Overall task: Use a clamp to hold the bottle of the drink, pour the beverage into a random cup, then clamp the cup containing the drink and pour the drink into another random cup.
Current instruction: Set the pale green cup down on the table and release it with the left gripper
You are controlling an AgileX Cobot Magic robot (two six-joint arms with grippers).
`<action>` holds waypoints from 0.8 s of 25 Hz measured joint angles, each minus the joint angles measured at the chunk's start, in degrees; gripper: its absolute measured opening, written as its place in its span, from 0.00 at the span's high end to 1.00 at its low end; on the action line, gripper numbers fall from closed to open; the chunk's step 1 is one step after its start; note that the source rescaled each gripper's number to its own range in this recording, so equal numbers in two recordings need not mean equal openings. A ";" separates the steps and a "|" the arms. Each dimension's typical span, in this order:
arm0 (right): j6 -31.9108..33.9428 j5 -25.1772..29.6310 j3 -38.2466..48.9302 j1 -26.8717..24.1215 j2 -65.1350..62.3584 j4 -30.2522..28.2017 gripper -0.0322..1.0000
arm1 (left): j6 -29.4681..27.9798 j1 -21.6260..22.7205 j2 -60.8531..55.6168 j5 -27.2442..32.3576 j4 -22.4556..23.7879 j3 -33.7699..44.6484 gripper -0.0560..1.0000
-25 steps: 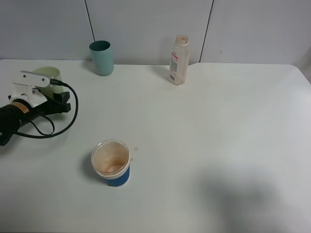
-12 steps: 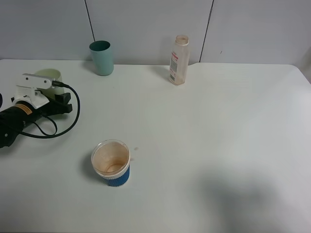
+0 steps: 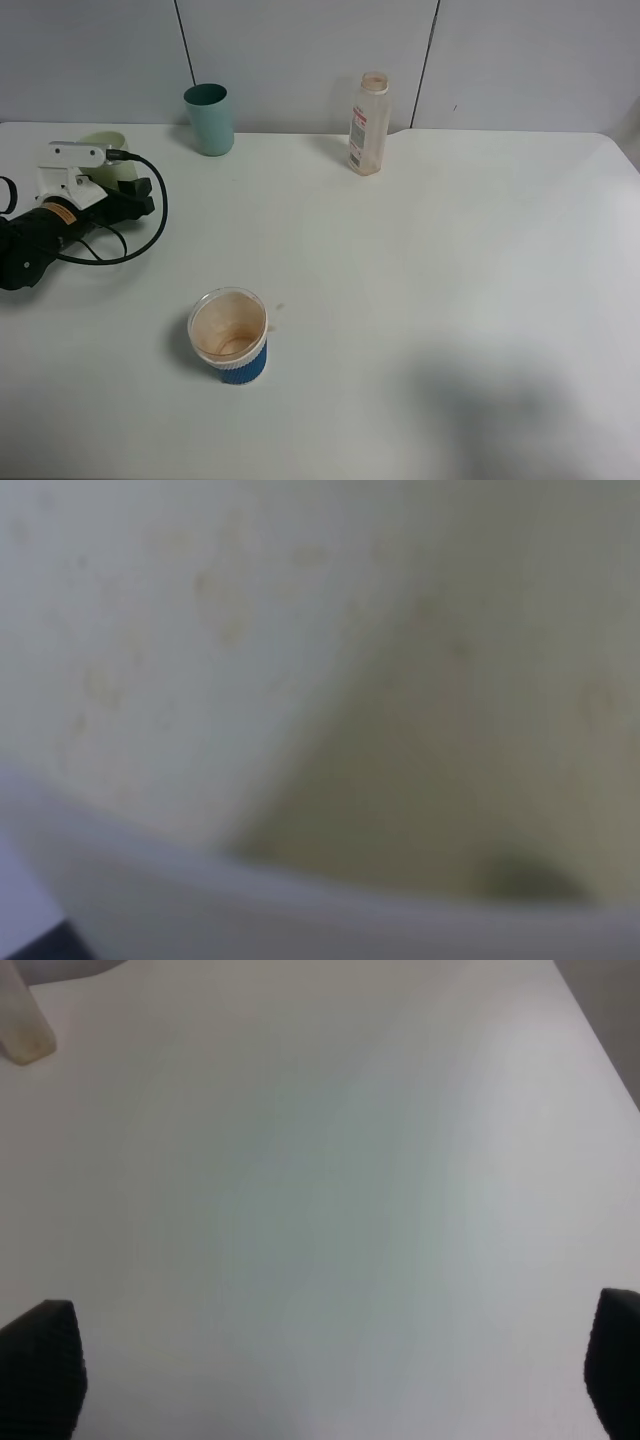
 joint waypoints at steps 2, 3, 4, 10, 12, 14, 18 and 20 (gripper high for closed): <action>0.00 0.00 0.00 0.00 0.00 0.00 0.00 | -0.92 0.00 0.78 -0.63 0.29 -0.92 0.93; 0.00 0.00 0.00 0.00 0.00 0.00 0.00 | -1.14 0.00 1.18 -1.03 0.55 -1.18 0.93; 0.00 0.00 0.00 0.00 0.00 0.00 0.00 | -1.25 0.00 1.46 -1.33 0.68 -1.31 0.93; 0.00 0.00 0.00 0.00 0.00 0.00 0.00 | -1.41 0.00 1.98 -2.29 0.92 -1.41 0.93; 0.00 0.00 0.00 0.00 0.00 0.00 0.00 | -1.05 0.00 1.98 -2.29 0.97 -1.41 0.93; 0.00 0.00 0.00 0.00 0.00 0.00 0.00 | 0.01 0.00 2.02 -2.29 1.17 -1.41 0.93; 0.00 0.00 0.00 0.00 0.00 0.00 0.00 | 0.98 0.00 2.02 -2.29 1.30 -1.41 0.93; 0.00 0.00 0.00 0.00 0.00 0.00 0.00 | 0.98 0.00 2.02 -2.01 1.30 -1.41 0.89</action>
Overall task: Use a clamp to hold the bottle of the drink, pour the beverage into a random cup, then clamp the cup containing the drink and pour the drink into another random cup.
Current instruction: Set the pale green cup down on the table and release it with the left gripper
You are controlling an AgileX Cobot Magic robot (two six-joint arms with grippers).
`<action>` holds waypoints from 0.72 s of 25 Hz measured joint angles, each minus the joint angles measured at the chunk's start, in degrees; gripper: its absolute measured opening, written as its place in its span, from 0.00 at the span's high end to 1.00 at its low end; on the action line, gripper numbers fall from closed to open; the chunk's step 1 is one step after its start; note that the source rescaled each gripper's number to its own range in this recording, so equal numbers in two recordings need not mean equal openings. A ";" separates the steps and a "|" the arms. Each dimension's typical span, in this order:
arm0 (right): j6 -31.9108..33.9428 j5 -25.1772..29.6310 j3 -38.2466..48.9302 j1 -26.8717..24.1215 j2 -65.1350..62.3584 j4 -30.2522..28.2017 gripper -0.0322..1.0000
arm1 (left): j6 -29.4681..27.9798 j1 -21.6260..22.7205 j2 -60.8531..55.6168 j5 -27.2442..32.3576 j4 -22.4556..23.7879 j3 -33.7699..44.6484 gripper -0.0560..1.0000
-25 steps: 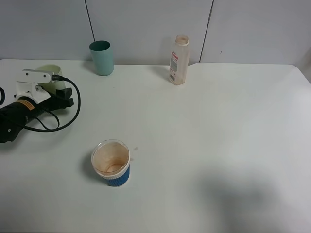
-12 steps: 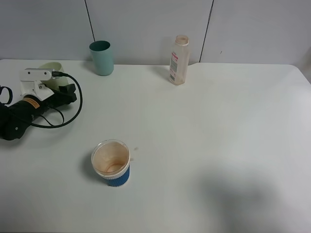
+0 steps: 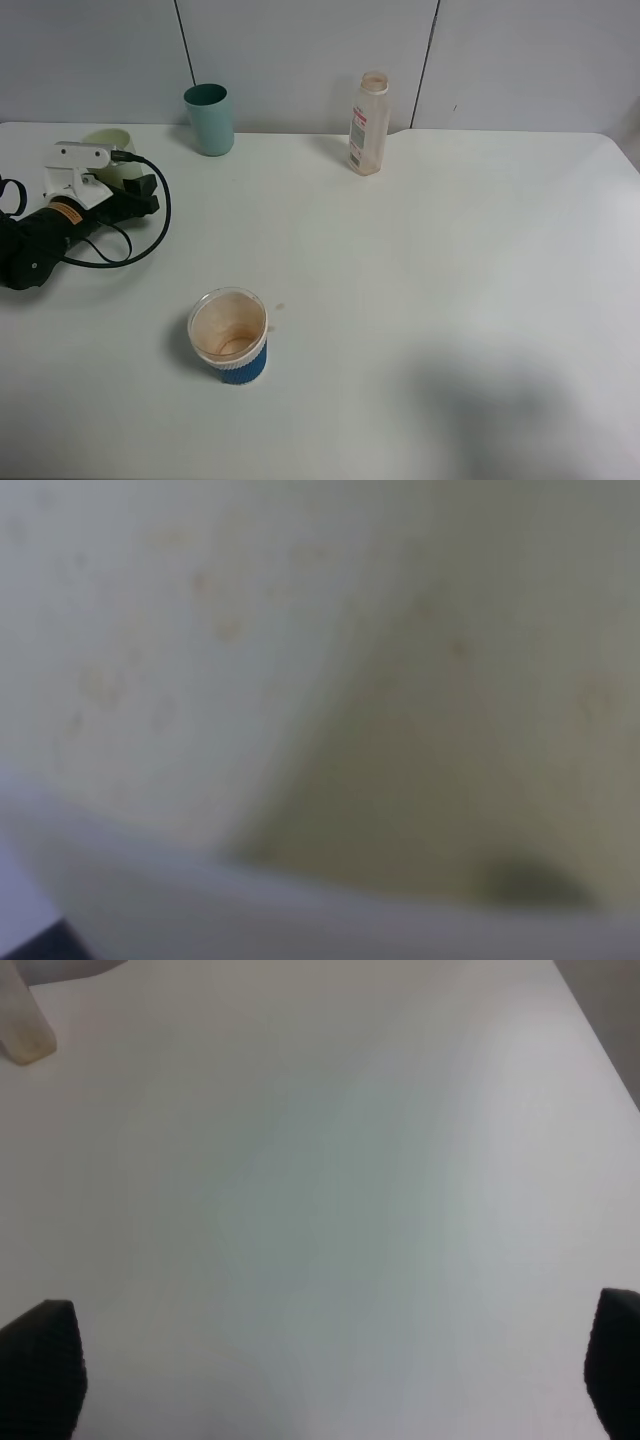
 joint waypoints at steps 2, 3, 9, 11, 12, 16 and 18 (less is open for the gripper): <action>0.00 0.00 0.00 0.00 0.00 0.00 0.00 | -0.05 0.00 0.31 1.53 0.04 0.00 0.77; 0.00 0.00 0.00 0.00 0.00 0.00 0.00 | -0.05 0.00 0.57 2.01 0.04 0.00 0.72; 0.00 0.00 0.00 0.00 0.00 0.00 0.00 | -0.12 0.02 0.72 2.13 0.04 0.00 0.51; 0.00 0.00 0.00 0.00 0.00 0.00 0.00 | -0.80 0.02 0.45 2.24 0.04 0.00 0.42; 0.00 0.00 0.00 0.00 0.00 0.00 0.00 | -1.20 0.02 0.11 2.30 0.04 0.00 0.39; 0.00 0.00 0.00 0.00 0.00 0.00 0.00 | -2.39 0.02 -1.75 2.36 -0.01 0.00 0.28; 0.00 0.00 0.00 0.00 0.00 0.00 0.00 | -2.94 0.02 -2.35 2.36 -0.12 0.00 0.22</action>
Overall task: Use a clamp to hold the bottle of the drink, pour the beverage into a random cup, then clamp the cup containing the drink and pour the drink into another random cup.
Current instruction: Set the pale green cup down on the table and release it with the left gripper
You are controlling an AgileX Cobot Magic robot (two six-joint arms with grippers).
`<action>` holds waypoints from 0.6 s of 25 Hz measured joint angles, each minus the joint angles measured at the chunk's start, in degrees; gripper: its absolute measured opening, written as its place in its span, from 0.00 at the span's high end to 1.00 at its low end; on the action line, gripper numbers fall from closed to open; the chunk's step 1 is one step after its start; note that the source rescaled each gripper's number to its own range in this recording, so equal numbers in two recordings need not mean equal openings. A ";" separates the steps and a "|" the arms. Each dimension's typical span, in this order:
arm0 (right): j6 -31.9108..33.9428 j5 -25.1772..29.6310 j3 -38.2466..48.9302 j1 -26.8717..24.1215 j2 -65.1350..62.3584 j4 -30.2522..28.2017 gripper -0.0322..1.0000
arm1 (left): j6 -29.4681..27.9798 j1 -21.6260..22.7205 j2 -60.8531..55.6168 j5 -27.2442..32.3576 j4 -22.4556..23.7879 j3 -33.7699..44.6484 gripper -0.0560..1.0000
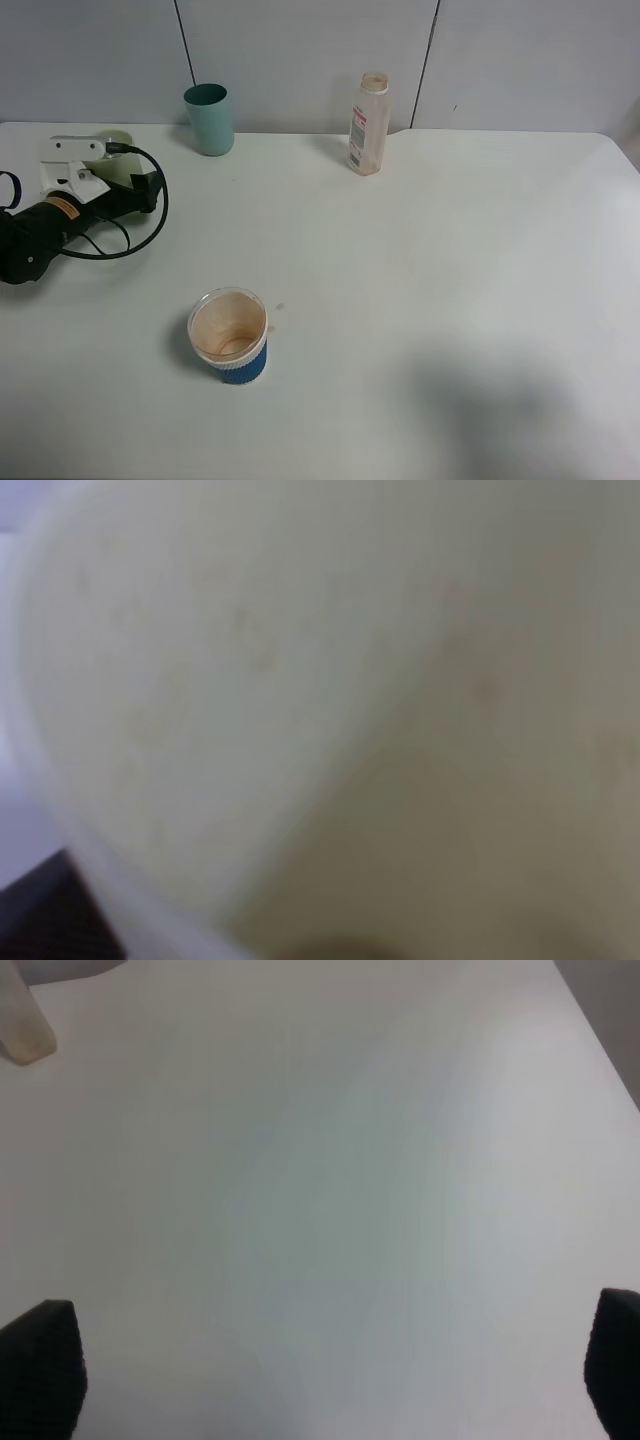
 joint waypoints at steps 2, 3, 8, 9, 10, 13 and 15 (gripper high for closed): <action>0.00 0.00 0.00 0.00 0.00 0.00 0.00 | -1.44 0.00 -0.48 0.00 -0.33 0.00 0.14; 0.00 0.00 0.00 0.00 0.00 0.00 0.00 | -2.36 0.00 -0.64 0.00 -0.80 0.00 0.09; 0.00 0.00 0.00 0.00 0.00 0.00 0.00 | -4.40 0.00 -2.76 0.06 -1.87 0.31 0.00; 0.00 0.00 0.00 0.00 0.00 0.00 0.00 | -4.40 0.00 -3.45 0.06 -2.17 0.65 0.00; 0.00 0.00 0.00 0.00 0.00 0.00 0.00 | -4.47 0.00 -4.23 0.06 -2.42 1.11 0.00; 0.00 0.00 0.00 0.00 0.00 0.00 0.00 | -4.53 0.00 -6.35 0.06 -2.79 2.94 0.00; 0.00 0.00 0.00 0.00 0.00 0.00 0.00 | -4.53 0.00 -7.14 0.06 -2.93 3.71 0.00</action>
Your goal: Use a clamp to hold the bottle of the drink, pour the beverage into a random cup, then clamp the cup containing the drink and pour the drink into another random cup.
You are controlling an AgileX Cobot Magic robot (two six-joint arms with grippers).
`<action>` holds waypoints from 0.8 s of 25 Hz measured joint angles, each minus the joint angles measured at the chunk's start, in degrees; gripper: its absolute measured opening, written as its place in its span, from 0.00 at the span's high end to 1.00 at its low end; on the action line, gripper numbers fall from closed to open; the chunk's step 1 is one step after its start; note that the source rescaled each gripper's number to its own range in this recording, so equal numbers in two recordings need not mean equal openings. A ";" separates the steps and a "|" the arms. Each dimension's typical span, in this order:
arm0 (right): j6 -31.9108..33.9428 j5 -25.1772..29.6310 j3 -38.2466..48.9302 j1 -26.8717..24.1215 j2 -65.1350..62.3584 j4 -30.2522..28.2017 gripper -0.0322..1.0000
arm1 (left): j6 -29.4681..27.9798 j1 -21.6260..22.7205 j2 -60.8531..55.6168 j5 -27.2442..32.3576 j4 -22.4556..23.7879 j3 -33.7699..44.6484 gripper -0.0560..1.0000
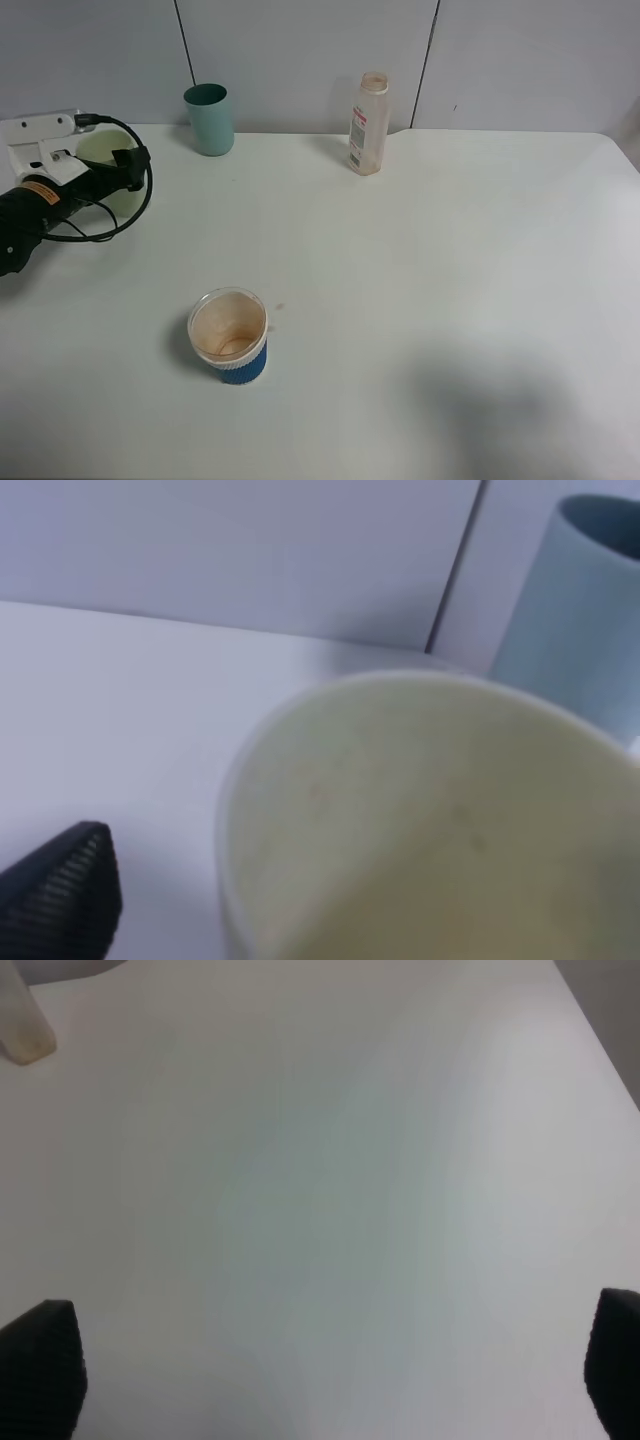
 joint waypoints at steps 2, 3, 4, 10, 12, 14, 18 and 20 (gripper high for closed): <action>0.00 0.00 0.00 0.00 0.00 0.00 0.00 | 0.00 0.00 -2.44 0.00 -0.59 2.08 0.00; 0.00 0.00 0.00 0.00 0.00 0.00 0.00 | 0.00 0.00 -3.16 0.00 -0.73 2.77 0.00; 0.00 0.00 0.00 0.00 0.00 0.00 0.00 | 0.00 0.00 -3.99 0.00 -0.81 3.33 0.00; 0.00 0.00 0.00 0.00 0.00 0.00 0.00 | 0.16 0.00 -9.35 0.00 -0.87 6.07 0.00; 0.00 0.00 0.00 0.00 0.00 0.00 0.00 | 0.59 0.00 -11.44 0.00 -0.18 6.27 0.00; 0.00 0.00 0.00 0.00 0.00 0.00 0.00 | 0.81 0.00 -13.75 0.00 1.21 6.39 0.01; 0.00 0.00 0.00 0.00 0.00 0.00 0.00 | 0.87 0.00 -18.70 0.00 3.20 6.46 0.01; 0.00 0.00 0.00 0.00 0.00 0.00 0.00 | 0.81 0.00 -21.16 0.00 4.21 6.47 0.01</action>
